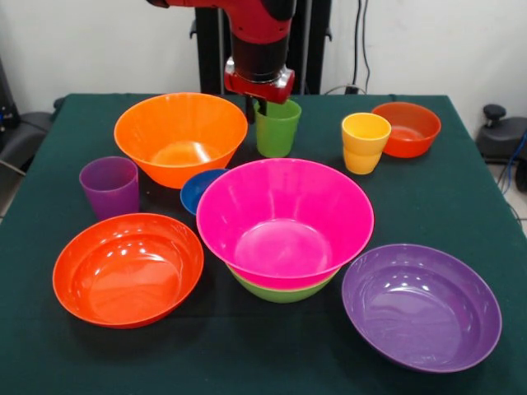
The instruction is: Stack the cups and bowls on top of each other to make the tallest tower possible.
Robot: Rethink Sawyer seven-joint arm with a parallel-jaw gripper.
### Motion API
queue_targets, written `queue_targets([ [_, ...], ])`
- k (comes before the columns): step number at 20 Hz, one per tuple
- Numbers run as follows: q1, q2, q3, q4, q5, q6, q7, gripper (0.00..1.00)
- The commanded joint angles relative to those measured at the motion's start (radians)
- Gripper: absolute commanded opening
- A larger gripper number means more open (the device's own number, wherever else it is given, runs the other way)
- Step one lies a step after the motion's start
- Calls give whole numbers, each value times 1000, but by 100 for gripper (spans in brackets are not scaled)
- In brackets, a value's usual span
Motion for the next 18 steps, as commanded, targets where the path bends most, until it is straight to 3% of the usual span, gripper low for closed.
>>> queue_targets([
  [1, -30, -46, 56, -35, -6, -38, 17, 0],
  [3, -44, -109, 76, -8, 26, 11, 10, 0],
  [7, -42, -152, 91, -3, 60, 62, 16, 0],
  [18, -65, -180, 114, -14, 95, 122, -25, 0],
])
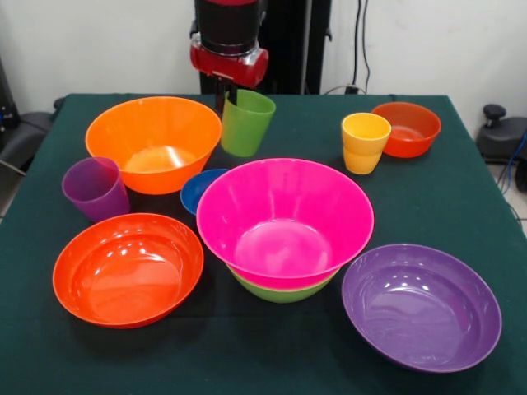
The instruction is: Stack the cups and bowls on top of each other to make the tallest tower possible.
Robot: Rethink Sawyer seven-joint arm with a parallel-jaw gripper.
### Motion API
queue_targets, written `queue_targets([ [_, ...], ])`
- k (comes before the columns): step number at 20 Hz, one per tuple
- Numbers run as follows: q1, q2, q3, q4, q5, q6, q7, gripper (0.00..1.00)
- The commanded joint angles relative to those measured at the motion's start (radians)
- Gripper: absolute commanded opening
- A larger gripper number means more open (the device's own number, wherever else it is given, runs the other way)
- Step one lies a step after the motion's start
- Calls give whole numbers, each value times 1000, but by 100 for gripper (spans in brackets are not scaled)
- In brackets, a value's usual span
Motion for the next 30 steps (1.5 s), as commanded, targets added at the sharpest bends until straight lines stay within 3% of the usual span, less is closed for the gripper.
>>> queue_targets([
  [1, -14, -21, 115, -18, 49, 116, -31, 0],
  [4, -21, -20, 126, -18, 61, 128, -37, 0],
  [12, -8, -127, 203, 117, 204, 232, 9, 0],
  [18, -16, -194, 251, 196, 295, 292, -14, 0],
  [24, -41, -241, 281, 207, 353, 327, -42, 0],
  [30, -116, -315, 313, 149, 404, 439, -102, 0],
])
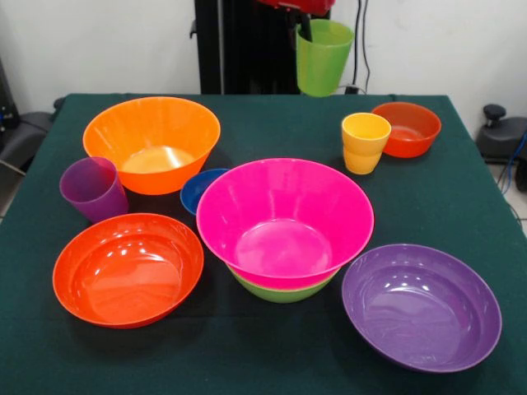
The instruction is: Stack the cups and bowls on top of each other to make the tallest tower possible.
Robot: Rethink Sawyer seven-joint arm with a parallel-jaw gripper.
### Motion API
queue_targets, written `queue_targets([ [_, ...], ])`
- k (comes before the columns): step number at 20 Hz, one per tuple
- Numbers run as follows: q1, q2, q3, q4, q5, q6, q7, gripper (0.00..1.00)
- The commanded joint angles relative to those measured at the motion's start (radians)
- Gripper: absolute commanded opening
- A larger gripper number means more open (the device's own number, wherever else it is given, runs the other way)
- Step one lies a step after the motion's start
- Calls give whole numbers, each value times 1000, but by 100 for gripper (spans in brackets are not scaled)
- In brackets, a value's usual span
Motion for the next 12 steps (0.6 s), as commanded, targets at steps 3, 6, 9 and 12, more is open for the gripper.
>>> queue_targets([
  [3, -85, -26, 118, -46, 74, 134, -104, 0],
  [6, -98, 14, 118, -93, 50, 116, -99, 0],
  [9, -102, 84, 102, -183, -6, 105, -98, 0],
  [12, -89, 133, 87, -256, -37, 101, -86, 0],
])
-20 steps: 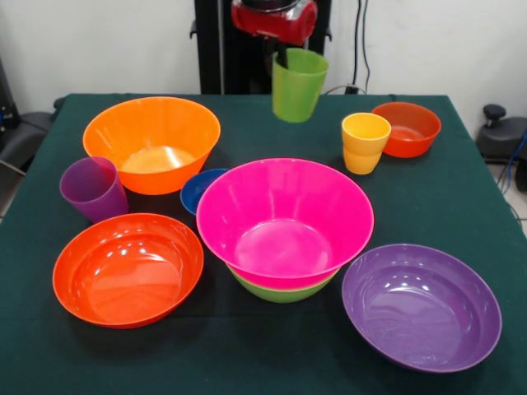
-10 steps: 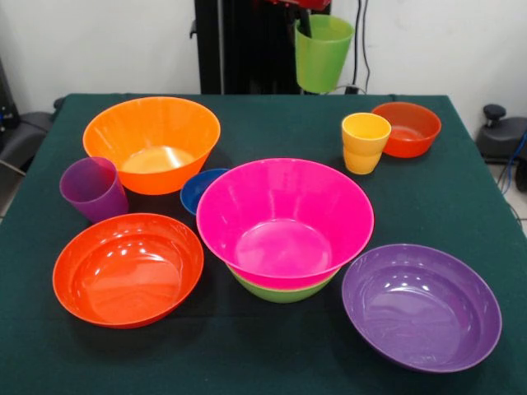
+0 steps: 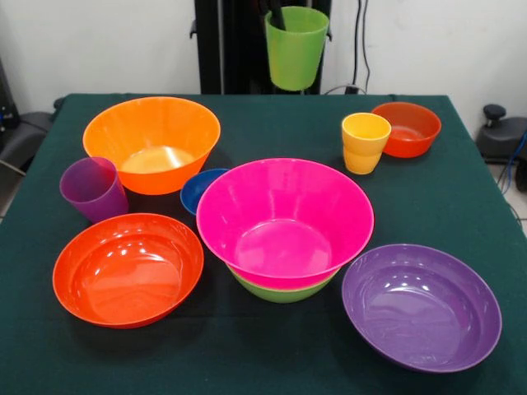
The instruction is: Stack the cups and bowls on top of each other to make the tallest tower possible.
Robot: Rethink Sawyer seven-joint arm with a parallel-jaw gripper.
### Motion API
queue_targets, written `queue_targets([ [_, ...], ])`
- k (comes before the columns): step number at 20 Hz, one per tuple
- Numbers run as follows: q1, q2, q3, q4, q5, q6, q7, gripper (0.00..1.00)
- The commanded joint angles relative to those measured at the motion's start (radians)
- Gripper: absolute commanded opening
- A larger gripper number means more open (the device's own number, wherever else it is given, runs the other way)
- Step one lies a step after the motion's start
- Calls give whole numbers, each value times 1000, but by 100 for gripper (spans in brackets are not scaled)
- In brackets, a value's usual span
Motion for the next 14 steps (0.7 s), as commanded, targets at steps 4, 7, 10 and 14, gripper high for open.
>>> queue_targets([
  [4, 127, 241, -46, -345, -165, 6, 45, 0],
  [7, 173, 311, -69, -432, -160, -2, 79, 0],
  [10, 184, 320, -73, -452, -145, 8, 77, 0],
  [14, 179, 322, -72, -459, -128, 12, 55, 0],
])
